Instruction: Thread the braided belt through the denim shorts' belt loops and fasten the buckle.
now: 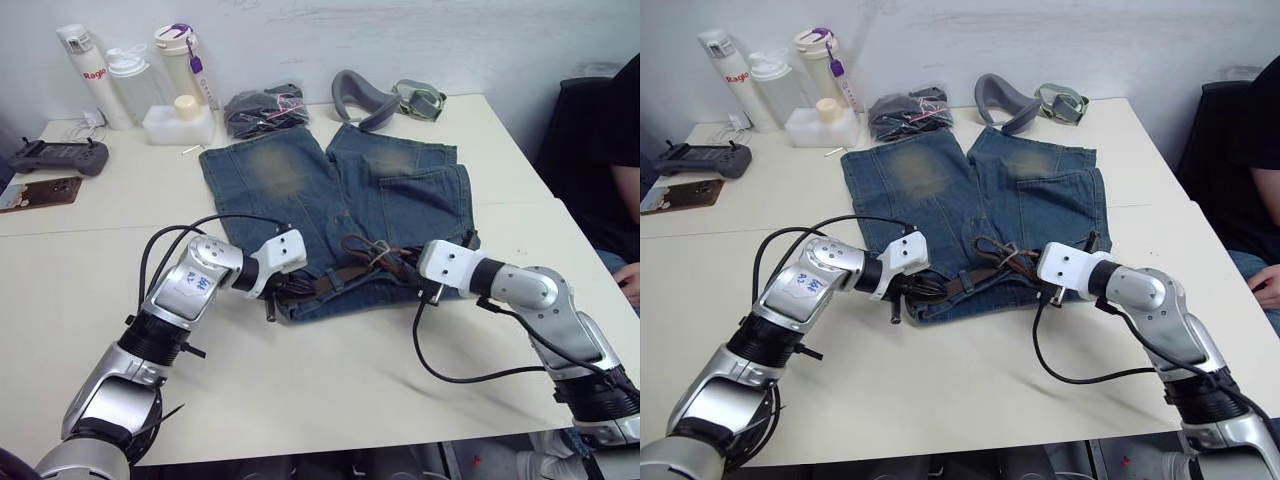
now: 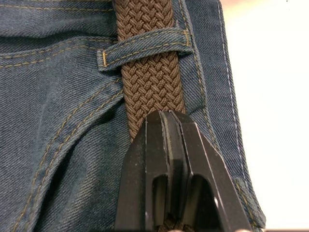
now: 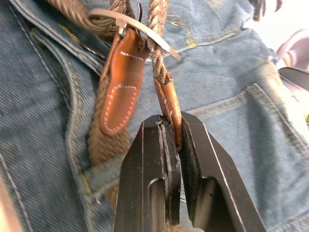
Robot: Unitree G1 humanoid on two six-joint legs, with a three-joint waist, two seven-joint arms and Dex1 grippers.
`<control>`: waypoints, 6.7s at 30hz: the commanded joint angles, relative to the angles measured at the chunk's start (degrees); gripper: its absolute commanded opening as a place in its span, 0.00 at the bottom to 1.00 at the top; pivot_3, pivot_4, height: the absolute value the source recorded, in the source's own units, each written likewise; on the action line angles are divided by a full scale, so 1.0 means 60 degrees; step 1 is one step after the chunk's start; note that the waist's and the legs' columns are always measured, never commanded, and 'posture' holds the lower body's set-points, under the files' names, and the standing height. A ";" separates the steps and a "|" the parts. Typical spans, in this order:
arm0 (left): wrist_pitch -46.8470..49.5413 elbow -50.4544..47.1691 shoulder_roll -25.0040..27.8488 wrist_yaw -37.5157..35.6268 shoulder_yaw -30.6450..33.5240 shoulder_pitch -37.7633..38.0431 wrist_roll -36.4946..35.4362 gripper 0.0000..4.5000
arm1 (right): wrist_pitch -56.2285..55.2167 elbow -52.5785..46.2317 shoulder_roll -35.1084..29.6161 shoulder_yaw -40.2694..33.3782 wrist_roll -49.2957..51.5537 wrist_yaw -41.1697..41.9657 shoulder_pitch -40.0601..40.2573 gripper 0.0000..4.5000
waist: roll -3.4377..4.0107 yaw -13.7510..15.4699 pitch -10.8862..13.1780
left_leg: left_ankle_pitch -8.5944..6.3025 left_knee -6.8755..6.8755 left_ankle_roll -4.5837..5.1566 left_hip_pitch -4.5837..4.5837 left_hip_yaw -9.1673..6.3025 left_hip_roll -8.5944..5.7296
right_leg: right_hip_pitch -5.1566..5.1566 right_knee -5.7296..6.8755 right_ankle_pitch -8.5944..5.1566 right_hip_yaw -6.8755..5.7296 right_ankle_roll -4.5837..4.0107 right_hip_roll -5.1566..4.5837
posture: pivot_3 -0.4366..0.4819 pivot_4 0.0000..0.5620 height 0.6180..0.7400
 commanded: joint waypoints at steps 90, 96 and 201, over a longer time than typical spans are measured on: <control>0.1979 -0.3413 0.2916 -0.0111 0.2845 0.1556 -0.3936 0.00 | -0.0908 -0.0239 -0.1165 -0.1613 -0.0549 -0.1202 0.2014 0.99 | -0.0013 -0.0014 -0.0002 | -0.0190 0.0011 -0.0045 0.0116 0.0013 0.0176 | 0.0155 -0.0108 -0.0095 0.0006 -0.0070 0.0156 | 0.48 0.27 1.00; 0.1842 -0.3254 0.2890 -0.0123 0.2803 0.1551 -0.3874 0.00 | -0.0782 -0.0329 -0.1145 -0.1564 -0.0372 -0.1196 0.1825 0.99 | -0.0013 -0.0018 -0.0002 | -0.0188 0.0010 -0.0049 0.0117 0.0013 0.0176 | 0.0154 -0.0105 -0.0095 0.0006 -0.0070 0.0157 | 0.48 0.27 1.00; -0.1840 -0.2660 0.1971 0.5280 0.3633 0.5991 0.1525 0.03 | 0.0162 0.0035 -0.0833 -0.2108 -0.0829 -0.1601 0.3064 0.00 | -0.0012 -0.0031 -0.0002 | -0.0173 -0.0009 -0.0059 0.0165 0.0021 0.0179 | 0.0169 -0.0063 -0.0088 0.0013 -0.0082 0.0159 | 0.48 0.27 1.00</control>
